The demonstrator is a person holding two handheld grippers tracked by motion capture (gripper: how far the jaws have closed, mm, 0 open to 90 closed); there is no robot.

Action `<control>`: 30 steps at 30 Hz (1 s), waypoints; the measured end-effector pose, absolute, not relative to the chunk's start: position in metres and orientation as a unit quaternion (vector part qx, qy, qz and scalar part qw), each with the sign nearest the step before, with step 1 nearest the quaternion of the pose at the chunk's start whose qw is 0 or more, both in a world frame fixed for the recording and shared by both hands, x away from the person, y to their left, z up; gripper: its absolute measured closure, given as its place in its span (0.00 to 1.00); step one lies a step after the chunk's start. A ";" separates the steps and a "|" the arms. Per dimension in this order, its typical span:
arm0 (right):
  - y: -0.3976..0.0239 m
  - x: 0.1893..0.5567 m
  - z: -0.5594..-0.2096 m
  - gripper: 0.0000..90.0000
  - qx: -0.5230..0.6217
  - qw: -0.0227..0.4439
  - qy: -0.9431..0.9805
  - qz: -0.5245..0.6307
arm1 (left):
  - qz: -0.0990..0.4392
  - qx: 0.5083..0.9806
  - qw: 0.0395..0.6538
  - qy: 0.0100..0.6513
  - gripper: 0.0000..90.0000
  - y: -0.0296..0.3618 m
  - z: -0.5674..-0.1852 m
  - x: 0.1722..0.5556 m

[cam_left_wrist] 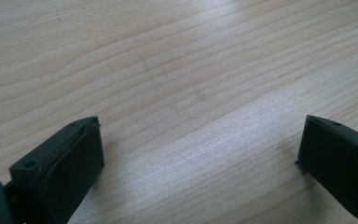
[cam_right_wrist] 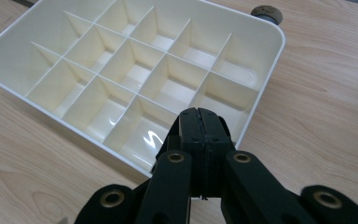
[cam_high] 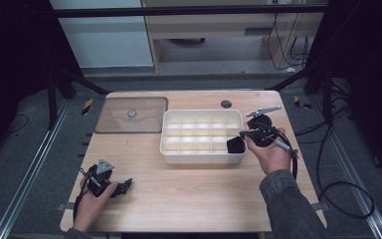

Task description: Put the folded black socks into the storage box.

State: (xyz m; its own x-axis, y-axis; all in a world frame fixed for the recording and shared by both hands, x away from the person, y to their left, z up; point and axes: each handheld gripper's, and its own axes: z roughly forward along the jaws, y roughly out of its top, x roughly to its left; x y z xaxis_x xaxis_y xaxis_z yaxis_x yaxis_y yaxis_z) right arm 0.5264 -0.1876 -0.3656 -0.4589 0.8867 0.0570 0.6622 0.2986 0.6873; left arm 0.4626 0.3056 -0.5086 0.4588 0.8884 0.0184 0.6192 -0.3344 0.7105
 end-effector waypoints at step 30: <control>-0.202 0.492 -0.361 0.26 0.496 0.211 0.751 0.382 | 0.208 0.790 0.325 0.476 0.00 0.305 -0.509 0.462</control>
